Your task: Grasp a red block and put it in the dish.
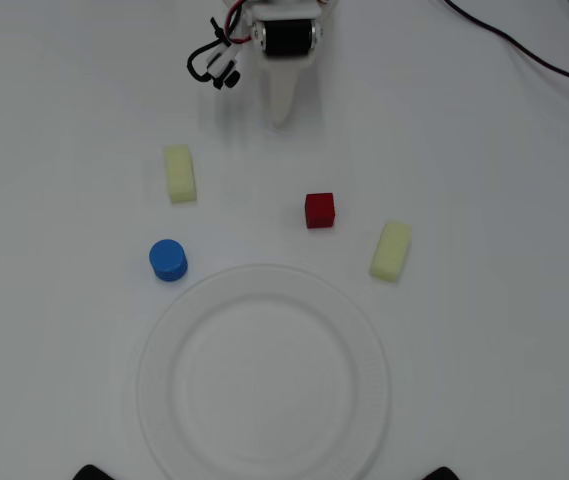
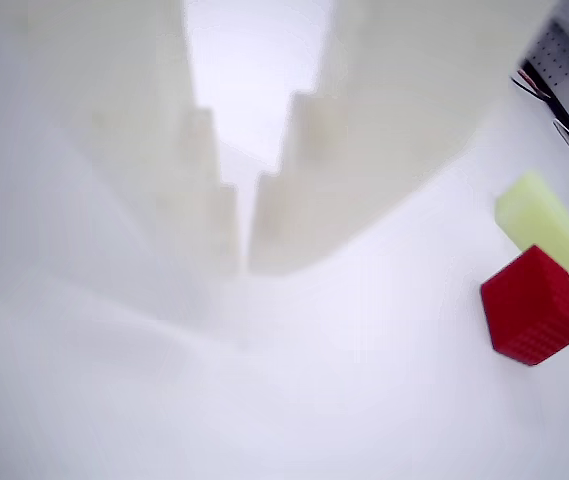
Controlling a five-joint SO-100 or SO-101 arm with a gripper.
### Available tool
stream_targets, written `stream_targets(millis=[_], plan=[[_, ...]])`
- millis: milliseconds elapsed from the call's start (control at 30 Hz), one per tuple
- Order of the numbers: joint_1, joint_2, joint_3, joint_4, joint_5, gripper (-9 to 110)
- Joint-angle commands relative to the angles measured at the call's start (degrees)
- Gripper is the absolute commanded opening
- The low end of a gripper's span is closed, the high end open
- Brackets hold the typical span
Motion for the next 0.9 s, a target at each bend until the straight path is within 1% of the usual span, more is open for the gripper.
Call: stream_targets(millis=[0,33,167,600,867], plan=[[-2.8,12.0,6.1,3.3,-2.7,0],[3.4,-7.6,-10.8,1.3,-3.5,0],[3.0,-27.2,-25.1,1.1,-2.6,0],[-5.1,-67.3,-53.5,1.2,1.8,0],[-7.8,-82.4,-70.1,1.1,3.2,12]])
